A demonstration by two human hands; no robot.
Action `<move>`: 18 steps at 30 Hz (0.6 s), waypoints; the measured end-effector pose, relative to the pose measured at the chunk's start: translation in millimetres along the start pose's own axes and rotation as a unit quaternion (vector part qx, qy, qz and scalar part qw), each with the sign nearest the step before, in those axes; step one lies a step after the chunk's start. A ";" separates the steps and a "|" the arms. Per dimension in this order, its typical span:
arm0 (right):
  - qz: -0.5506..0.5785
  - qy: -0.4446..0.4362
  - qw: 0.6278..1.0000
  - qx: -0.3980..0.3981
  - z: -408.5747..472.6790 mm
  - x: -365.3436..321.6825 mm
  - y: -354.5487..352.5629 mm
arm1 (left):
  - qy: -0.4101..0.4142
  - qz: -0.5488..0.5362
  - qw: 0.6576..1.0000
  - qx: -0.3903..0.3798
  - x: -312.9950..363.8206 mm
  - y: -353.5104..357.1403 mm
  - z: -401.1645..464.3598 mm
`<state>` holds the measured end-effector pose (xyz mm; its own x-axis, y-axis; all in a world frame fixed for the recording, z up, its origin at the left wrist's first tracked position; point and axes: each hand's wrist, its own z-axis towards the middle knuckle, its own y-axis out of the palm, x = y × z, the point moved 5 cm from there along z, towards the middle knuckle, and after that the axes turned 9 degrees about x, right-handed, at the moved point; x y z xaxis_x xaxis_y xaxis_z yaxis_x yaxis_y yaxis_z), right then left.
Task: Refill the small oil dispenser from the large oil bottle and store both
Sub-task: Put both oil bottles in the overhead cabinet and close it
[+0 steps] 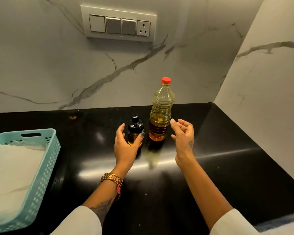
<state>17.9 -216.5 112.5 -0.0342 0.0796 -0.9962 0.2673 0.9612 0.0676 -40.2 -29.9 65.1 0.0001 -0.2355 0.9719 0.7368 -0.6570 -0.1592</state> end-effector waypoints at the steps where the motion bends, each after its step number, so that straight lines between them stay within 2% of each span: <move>1: -0.003 0.000 1.000 -0.003 10.1 3.1 4.5 | -0.006 0.003 1.000 0.008 -3.3 4.9 3.8; 10: -0.096 -0.085 0.991 -0.029 68.1 25.8 44.0 | -0.040 0.051 0.998 0.026 -39.7 36.5 25.4; 14: -0.110 -0.140 0.982 -0.060 74.8 24.9 61.5 | -0.063 0.057 0.996 0.023 -52.1 42.2 26.0; 18: -0.123 -0.162 0.977 -0.057 78.3 24.6 71.1 | -0.061 0.063 0.995 0.036 -51.9 44.4 23.4</move>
<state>111.5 -166.9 88.6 0.2270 -0.2280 -0.9468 0.1793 0.9654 -0.1895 8.3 -30.1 11.6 0.1750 -0.2204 0.9596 0.7720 -0.5742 -0.2727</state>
